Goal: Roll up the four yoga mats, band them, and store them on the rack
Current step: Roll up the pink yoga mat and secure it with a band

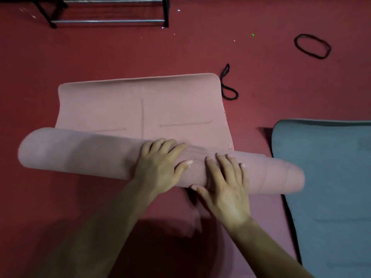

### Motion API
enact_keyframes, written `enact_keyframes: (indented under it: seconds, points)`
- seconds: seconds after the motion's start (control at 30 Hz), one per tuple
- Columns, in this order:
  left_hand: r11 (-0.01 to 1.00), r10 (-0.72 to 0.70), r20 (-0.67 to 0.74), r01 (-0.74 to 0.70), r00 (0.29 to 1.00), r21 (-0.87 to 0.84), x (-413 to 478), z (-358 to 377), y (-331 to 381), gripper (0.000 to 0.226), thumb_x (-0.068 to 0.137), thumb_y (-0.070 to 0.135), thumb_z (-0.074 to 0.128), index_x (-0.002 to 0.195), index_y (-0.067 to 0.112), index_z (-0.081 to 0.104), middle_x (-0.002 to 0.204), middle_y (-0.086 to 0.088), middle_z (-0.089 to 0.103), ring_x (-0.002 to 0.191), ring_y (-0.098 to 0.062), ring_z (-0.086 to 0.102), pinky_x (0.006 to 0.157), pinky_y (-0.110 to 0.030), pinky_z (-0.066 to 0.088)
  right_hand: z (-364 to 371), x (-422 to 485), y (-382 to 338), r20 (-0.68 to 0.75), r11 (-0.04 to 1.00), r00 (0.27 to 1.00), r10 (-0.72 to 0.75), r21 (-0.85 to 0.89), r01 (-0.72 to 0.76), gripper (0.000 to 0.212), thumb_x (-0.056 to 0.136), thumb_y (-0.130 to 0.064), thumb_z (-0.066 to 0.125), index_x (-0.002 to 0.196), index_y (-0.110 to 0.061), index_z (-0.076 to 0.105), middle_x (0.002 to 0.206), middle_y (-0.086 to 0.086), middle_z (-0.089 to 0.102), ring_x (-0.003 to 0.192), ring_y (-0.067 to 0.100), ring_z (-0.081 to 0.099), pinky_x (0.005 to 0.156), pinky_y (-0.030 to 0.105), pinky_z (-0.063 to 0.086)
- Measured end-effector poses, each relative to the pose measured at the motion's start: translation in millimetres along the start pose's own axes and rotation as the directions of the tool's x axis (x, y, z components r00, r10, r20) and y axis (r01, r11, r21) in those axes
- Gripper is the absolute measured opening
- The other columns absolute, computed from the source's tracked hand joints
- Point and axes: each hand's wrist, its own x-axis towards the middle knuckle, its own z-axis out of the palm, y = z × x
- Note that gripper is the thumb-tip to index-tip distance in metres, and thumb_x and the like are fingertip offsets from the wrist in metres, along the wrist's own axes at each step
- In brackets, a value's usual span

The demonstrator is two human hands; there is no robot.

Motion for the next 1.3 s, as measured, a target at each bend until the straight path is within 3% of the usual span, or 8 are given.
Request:
enact_keyframes:
  seconds: [0.13, 0.23, 0.43, 0.7, 0.87, 1.0, 1.17, 1.3]
  points:
    - [0.998, 0.055, 0.032, -0.055, 0.998, 0.004, 0, -8, -25, 0.064, 0.092, 0.064, 0.044, 0.141, 0.025, 0.058, 0.14, -0.011, 0.056, 0.126, -0.034, 0.054, 0.103, -0.049, 0.042, 3, 23, 13, -0.006, 0.999, 0.999, -0.043, -0.025, 0.043, 0.077, 0.089, -0.071, 0.053, 0.141, -0.015, 0.06, 0.144, 0.011, 0.057, 0.137, 0.035, 0.048, 0.117, 0.05, 0.026]
    - [0.99, 0.124, 0.047, -0.127, 0.991, 0.066, 8, -2, -41, 0.075, 0.086, 0.072, 0.048, 0.146, 0.026, 0.052, 0.137, -0.008, 0.055, 0.125, -0.034, 0.052, 0.103, -0.05, 0.039, 8, 46, 22, -0.005, 0.995, 0.995, -0.097, -0.033, 0.097, 0.077, 0.092, -0.075, 0.048, 0.138, -0.015, 0.062, 0.14, 0.01, 0.06, 0.133, 0.034, 0.051, 0.113, 0.048, 0.031]
    - [0.984, 0.167, 0.01, -0.168, 0.986, 0.053, 41, 1, -48, 0.07, 0.089, 0.071, 0.042, 0.138, 0.025, 0.059, 0.127, -0.003, 0.063, 0.113, -0.027, 0.06, 0.096, -0.045, 0.044, -2, 82, 28, 0.073, 0.995, 0.993, -0.09, -0.045, 0.093, 0.075, 0.089, -0.074, 0.046, 0.128, -0.013, 0.068, 0.129, 0.012, 0.066, 0.121, 0.037, 0.061, 0.104, 0.052, 0.046]
    - [0.991, 0.125, 0.128, -0.131, 0.984, 0.038, 68, -8, -54, 0.078, 0.085, 0.075, 0.02, 0.142, 0.034, 0.054, 0.13, 0.005, 0.061, 0.117, -0.022, 0.058, 0.102, -0.042, 0.037, 2, 86, 27, 0.016, 0.974, 0.975, -0.221, -0.055, 0.222, 0.079, 0.085, -0.08, 0.052, 0.13, -0.016, 0.067, 0.132, 0.012, 0.061, 0.123, 0.036, 0.058, 0.101, 0.051, 0.04]
    - [0.995, 0.096, -0.133, -0.097, 0.986, -0.002, 62, 3, -51, 0.061, 0.094, 0.064, 0.04, 0.137, 0.026, 0.059, 0.136, -0.005, 0.058, 0.122, -0.026, 0.056, 0.102, -0.048, 0.04, 4, 102, 29, 0.041, 0.973, 0.975, -0.218, -0.065, 0.221, 0.082, 0.087, -0.078, 0.048, 0.133, -0.014, 0.067, 0.132, 0.01, 0.065, 0.123, 0.036, 0.061, 0.1, 0.049, 0.045]
    - [0.986, 0.164, -0.19, -0.163, 0.968, 0.023, 55, 20, -53, 0.06, 0.096, 0.065, 0.043, 0.134, 0.024, 0.063, 0.134, -0.008, 0.059, 0.119, -0.033, 0.056, 0.1, -0.048, 0.041, 1, 116, 31, 0.081, 0.972, 0.974, -0.214, -0.081, 0.22, 0.081, 0.087, -0.077, 0.046, 0.132, -0.014, 0.068, 0.13, 0.008, 0.067, 0.121, 0.035, 0.063, 0.097, 0.048, 0.049]
    - [0.988, 0.146, -0.084, -0.141, 0.986, 0.058, 89, 10, -56, 0.055, 0.097, 0.064, 0.04, 0.128, 0.026, 0.067, 0.12, 0.0, 0.066, 0.105, -0.028, 0.062, 0.091, -0.046, 0.045, 6, 119, 24, -0.006, 0.978, 0.981, -0.196, -0.072, 0.195, 0.064, 0.096, -0.064, 0.049, 0.134, -0.015, 0.065, 0.135, 0.011, 0.061, 0.127, 0.035, 0.056, 0.101, 0.049, 0.043]
    - [0.995, 0.086, 0.006, -0.087, 0.996, 0.042, 115, -3, -56, 0.063, 0.094, 0.069, 0.029, 0.129, 0.03, 0.064, 0.122, 0.003, 0.064, 0.111, -0.023, 0.061, 0.099, -0.045, 0.039, 15, 121, 24, 0.015, 0.971, 0.977, -0.212, -0.113, 0.213, 0.079, 0.088, -0.074, 0.05, 0.138, -0.014, 0.063, 0.138, 0.016, 0.059, 0.128, 0.038, 0.055, 0.104, 0.053, 0.039]
